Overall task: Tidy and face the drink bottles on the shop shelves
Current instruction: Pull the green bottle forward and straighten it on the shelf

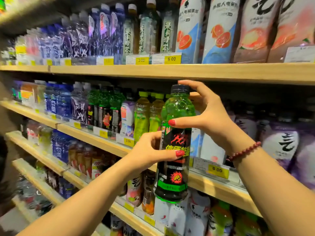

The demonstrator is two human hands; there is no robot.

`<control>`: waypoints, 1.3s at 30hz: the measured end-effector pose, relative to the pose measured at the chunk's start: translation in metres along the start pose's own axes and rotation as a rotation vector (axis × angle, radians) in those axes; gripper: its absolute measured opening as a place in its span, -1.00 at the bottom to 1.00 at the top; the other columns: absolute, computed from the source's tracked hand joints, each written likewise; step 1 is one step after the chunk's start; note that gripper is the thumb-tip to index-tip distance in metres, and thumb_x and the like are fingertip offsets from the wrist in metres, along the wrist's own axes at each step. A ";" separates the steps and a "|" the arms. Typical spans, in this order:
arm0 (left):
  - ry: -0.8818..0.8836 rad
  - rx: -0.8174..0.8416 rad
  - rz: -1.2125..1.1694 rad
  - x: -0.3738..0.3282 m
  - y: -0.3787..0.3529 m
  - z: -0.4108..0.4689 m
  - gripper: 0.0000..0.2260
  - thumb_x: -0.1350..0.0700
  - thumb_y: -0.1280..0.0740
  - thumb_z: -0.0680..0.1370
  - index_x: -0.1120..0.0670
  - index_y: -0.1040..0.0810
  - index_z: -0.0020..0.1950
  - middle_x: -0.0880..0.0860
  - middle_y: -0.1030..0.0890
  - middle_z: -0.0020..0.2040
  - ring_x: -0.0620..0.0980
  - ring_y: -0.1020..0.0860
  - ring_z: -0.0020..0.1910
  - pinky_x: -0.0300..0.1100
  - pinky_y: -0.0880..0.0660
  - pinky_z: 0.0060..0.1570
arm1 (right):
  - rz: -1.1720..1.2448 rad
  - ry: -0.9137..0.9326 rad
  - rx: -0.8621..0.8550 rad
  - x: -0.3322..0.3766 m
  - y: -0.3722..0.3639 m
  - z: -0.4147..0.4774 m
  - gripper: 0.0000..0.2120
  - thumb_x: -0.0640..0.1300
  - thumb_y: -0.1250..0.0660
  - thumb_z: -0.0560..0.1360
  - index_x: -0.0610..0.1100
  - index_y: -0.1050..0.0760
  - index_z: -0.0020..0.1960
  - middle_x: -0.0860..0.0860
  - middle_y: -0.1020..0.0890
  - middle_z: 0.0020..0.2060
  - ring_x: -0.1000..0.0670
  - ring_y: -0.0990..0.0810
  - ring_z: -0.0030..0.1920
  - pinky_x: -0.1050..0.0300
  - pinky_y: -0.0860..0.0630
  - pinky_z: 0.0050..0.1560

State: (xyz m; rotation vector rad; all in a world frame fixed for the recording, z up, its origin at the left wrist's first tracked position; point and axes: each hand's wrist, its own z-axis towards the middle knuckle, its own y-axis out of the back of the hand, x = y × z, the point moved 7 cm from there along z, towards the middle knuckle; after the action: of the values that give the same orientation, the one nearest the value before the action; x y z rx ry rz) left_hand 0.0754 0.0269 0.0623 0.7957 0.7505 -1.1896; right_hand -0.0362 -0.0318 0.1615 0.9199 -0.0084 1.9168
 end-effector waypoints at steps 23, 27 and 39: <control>-0.066 -0.637 0.372 -0.007 0.216 -0.030 -0.71 0.19 -0.58 0.27 -0.07 -0.64 -0.11 -0.09 -0.71 -0.17 -0.18 -0.66 -0.15 -0.38 -0.54 -0.22 | -0.877 -0.116 0.164 -0.145 -0.148 0.002 -0.53 0.21 -0.21 0.50 -0.02 -0.41 0.31 0.02 -0.53 0.15 -0.02 -0.47 0.22 0.03 -0.42 0.20; -0.090 -0.587 0.285 0.008 0.258 -0.010 -0.71 0.17 -0.59 0.26 -0.03 -0.65 -0.08 -0.09 -0.72 -0.17 -0.18 -0.66 -0.15 -0.40 -0.52 -0.24 | -1.094 -0.109 -0.046 -0.157 -0.162 0.005 -0.60 0.21 -0.25 0.48 -0.06 -0.55 0.11 0.00 -0.60 -0.06 -0.08 -0.55 0.03 0.00 -0.45 0.02; -0.133 -0.350 0.147 0.040 0.329 0.051 -0.65 0.08 -0.62 0.23 0.03 -0.65 -0.03 0.00 -0.72 -0.13 -0.07 -0.67 -0.08 -0.33 -0.56 -0.16 | -1.244 -0.128 -0.440 -0.158 -0.172 0.008 -0.65 0.22 -0.42 0.34 -0.06 -0.50 -0.22 0.03 -0.51 -0.35 -0.04 -0.49 -0.30 0.04 -0.42 -0.30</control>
State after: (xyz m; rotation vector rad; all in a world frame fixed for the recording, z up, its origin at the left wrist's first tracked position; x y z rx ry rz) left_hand 0.4089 0.0232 0.0998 0.4680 0.7507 -0.9349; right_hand 0.1394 -0.0650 0.0100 0.5096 0.0533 0.6530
